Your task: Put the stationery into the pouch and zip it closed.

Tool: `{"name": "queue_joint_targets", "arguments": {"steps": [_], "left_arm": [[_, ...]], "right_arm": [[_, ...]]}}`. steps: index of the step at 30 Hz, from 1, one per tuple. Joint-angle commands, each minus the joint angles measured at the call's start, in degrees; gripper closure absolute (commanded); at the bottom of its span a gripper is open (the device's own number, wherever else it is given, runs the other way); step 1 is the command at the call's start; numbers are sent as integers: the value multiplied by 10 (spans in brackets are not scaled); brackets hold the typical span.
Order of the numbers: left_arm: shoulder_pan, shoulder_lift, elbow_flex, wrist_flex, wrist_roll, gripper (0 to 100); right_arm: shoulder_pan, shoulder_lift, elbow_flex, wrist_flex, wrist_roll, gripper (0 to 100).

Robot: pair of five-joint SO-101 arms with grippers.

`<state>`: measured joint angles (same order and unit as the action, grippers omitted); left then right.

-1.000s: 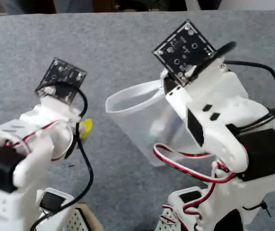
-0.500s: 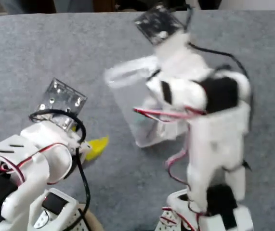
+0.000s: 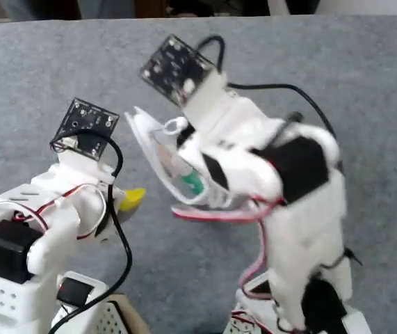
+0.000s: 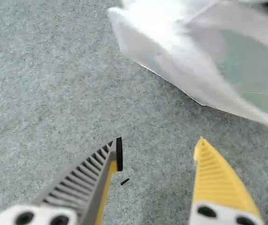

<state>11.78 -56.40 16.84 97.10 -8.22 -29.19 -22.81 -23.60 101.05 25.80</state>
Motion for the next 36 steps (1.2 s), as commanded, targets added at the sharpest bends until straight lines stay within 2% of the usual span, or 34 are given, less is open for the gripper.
{"name": "queue_joint_targets", "arguments": {"steps": [1, 5, 9, 13, 16, 19, 23, 25, 30, 32, 34, 36], "left_arm": [[-9, -3, -21, -4, 0, 732], [-33, -2, -94, 9, -1, 732], [-56, 3, -142, 7, -53, 732], [-57, 4, -122, -25, -84, 731], [-83, 3, -83, -70, -111, 712], [-121, -2, -29, -107, -188, 646], [-149, -3, 51, -127, -340, 647], [-153, -3, 82, -141, -384, 647], [-124, 0, 87, -209, -383, 647], [-102, 4, 73, -212, -326, 647], [-95, 4, 72, -227, -231, 661], [-96, 4, 82, -258, -178, 727]], "right_arm": [[15, -47, -2, 3, 26, 986], [33, -65, 12, 3, 47, 986], [25, -99, 70, 3, 51, 986], [-4, -138, 134, 3, 51, 986], [-26, -162, 172, 3, 51, 986], [-29, -170, 194, 3, 50, 986], [-29, -170, 211, 4, 47, 986], [-29, -170, 223, 4, 47, 986], [-77, -170, 256, 4, 16, 986], [-113, -170, 257, 4, -7, 986], [-137, -170, 257, 4, -27, 986], [-145, -169, 257, 4, -38, 986]]}}
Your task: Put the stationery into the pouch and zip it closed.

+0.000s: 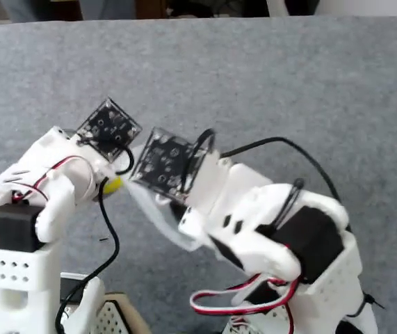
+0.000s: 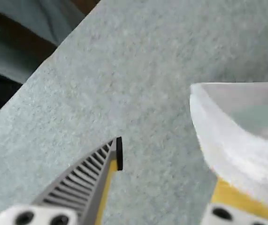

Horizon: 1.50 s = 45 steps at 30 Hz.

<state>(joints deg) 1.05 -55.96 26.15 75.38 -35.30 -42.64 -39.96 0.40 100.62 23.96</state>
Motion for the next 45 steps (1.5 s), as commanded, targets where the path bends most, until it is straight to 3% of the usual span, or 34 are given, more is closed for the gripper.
{"name": "queue_joint_targets", "arguments": {"steps": [1, 6, 12, 17, 23, 35, 45], "left_arm": [[11, -2, -5, -47, 92, 756], [19, -6, 4, -26, 73, 733], [62, -7, -80, 142, -107, 736], [83, -3, -204, 253, -207, 737], [136, -7, -224, 255, -210, 737], [217, -7, -80, 254, -214, 763], [218, -7, 2, 253, -213, 905]], "right_arm": [[-11, 2, 18, 8, -21, 986], [-12, 2, 19, 8, -37, 986], [-13, 2, 21, 8, -38, 986], [-13, 2, 21, 8, -39, 986], [-13, 2, 18, 8, -40, 986], [-11, 1, 19, 8, -40, 986], [-10, 1, 16, 8, -40, 985]]}}
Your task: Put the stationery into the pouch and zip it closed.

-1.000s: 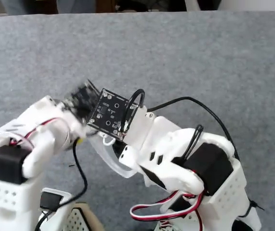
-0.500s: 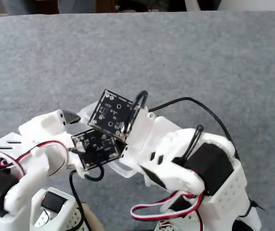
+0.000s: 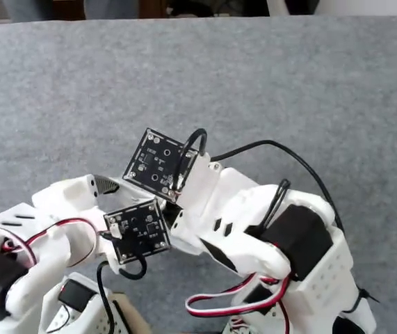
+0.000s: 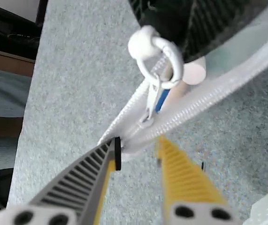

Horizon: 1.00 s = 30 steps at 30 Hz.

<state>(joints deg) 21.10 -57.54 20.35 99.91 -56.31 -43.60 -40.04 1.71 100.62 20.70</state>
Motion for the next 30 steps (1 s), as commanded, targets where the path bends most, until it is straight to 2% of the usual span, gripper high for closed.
{"name": "queue_joint_targets", "arguments": {"steps": [1, 3, 5, 12, 18, 22, 28, 30], "left_arm": [[18, 9, 67, 8, -3, 930], [19, 9, 79, 8, -1, 974], [19, 9, 87, 8, 1, 969], [19, 9, 83, 8, 76, 972], [19, 9, -12, 9, 178, 972], [22, 14, -95, 9, 271, 973], [108, 14, -182, 10, 402, 973], [122, 14, -218, 10, 424, 970]], "right_arm": [[0, 2, 3, 8, -7, 985], [0, 2, 3, 8, -7, 985], [5, 2, 3, 8, -7, 985], [112, 2, -69, 7, -5, 985], [163, 3, -116, 6, -7, 985], [176, 3, -164, 6, -7, 985], [178, 3, -188, 6, -7, 985], [178, 2, -189, 6, -7, 985]]}}
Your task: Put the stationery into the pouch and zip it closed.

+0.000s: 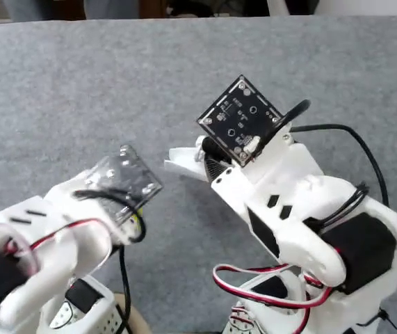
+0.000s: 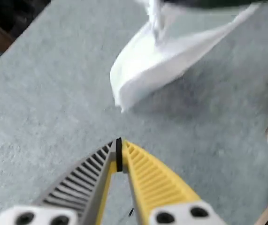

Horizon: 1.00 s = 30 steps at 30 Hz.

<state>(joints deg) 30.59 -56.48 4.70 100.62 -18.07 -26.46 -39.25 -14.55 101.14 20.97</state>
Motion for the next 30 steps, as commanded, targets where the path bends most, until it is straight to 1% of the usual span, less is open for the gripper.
{"name": "queue_joint_targets", "arguments": {"steps": [1, 3, 4, 6, 8, 9, 11, 14, 16, 19, 21, 24, 26, 30], "left_arm": [[29, 4, -73, 3, 38, 970], [29, 4, -82, 3, 7, 965], [26, 4, -81, 3, -18, 945], [12, 1, -68, 3, -56, 853], [-15, -2, -52, 2, -62, 734], [-23, -2, -46, 2, -63, 692], [-27, 0, -33, 1, -85, 666], [-23, 0, -5, -9, -113, 669], [-22, 0, 20, -46, -120, 669], [-21, 1, 46, -95, -140, 672], [-18, 3, 57, -120, -153, 698], [-17, 3, 57, -128, -200, 762], [-3, 4, 46, -127, -221, 803], [40, 5, 40, -126, -267, 833]], "right_arm": [[6, -7, -28, 2, -11, 985], [6, -9, -28, 2, -11, 985], [6, -9, -28, 2, -11, 985], [7, -10, -26, 2, -11, 985], [7, -10, -25, 3, -11, 985], [7, -10, -25, 3, -11, 985], [7, -10, -25, 3, -11, 985], [6, -10, -25, 3, -29, 985], [4, -10, -24, 3, -44, 985], [4, -10, -24, 3, -47, 985], [4, -10, -24, 4, -55, 985], [3, -10, -23, 4, -68, 985], [3, -10, -23, 4, -67, 985], [-6, -10, -15, 4, -67, 985]]}}
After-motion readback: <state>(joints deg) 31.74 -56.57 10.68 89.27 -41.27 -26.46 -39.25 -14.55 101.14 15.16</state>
